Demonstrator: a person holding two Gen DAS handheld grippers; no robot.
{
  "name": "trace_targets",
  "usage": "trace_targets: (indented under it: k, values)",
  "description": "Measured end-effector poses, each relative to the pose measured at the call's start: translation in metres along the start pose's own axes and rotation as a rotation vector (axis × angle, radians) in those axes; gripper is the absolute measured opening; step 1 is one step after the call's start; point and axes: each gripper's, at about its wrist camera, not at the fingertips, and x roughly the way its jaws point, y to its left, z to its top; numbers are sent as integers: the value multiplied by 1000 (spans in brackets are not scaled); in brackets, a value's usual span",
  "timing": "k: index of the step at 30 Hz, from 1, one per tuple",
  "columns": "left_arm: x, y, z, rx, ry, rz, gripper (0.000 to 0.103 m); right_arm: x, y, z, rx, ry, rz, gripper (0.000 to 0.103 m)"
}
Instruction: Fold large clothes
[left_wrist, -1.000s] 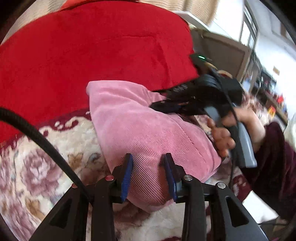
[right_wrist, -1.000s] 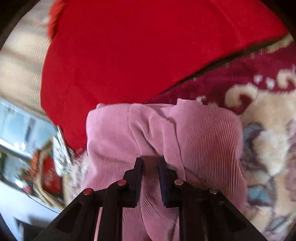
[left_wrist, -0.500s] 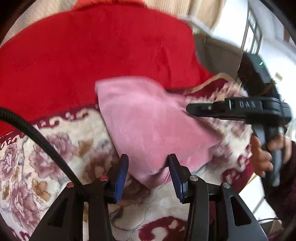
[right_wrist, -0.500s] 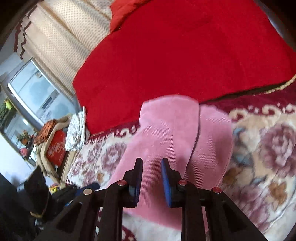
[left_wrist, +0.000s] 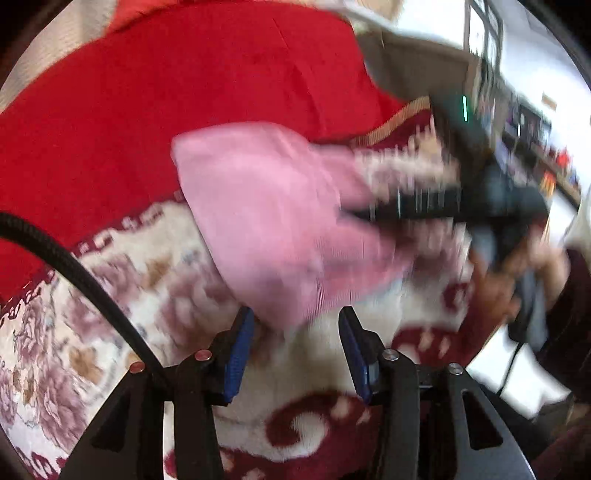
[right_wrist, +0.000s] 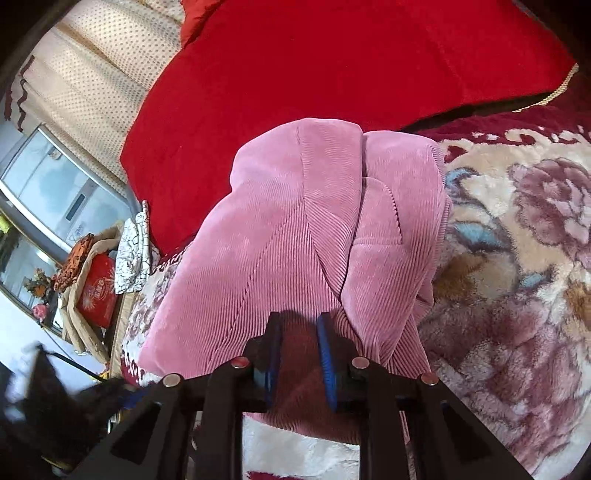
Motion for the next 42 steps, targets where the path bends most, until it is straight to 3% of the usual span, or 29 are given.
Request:
trace_targets:
  k: [3, 6, 8, 9, 10, 14, 17, 20, 23, 35, 38, 42]
  values:
    - [-9, 15, 31, -80, -75, 20, 57, -2, 4, 1, -1, 4, -16, 22]
    - [13, 23, 56, -122, -60, 54, 57, 0, 8, 5, 0, 23, -21, 22]
    - [42, 26, 61, -145, 8, 78, 58, 0, 7, 8, 5, 34, -18, 22]
    - [60, 28, 60, -146, 75, 94, 60, -1, 7, 9, 9, 38, -14, 22]
    - [69, 30, 55, -161, 84, 88, 63, -4, 6, 12, 18, 36, -7, 22]
    - [69, 26, 53, -141, 61, 116, 64, -25, 2, 18, 60, -25, 11, 26]
    - [69, 21, 54, -134, 65, 134, 64, -34, 4, 22, 38, -83, -24, 26]
    - [74, 18, 57, -115, 56, 150, 64, 4, -16, 13, 91, 28, -77, 25]
    - [67, 16, 54, -121, 41, 168, 64, 10, -28, 3, 101, -23, -40, 22]
    - [61, 13, 49, -118, 14, 215, 64, -4, -24, 1, 124, -1, -48, 24]
    - [62, 13, 49, -105, 10, 221, 64, -13, -17, 11, 115, 3, -51, 26]
    - [61, 10, 49, -95, -2, 230, 64, -28, 1, 36, 53, -88, -43, 26]
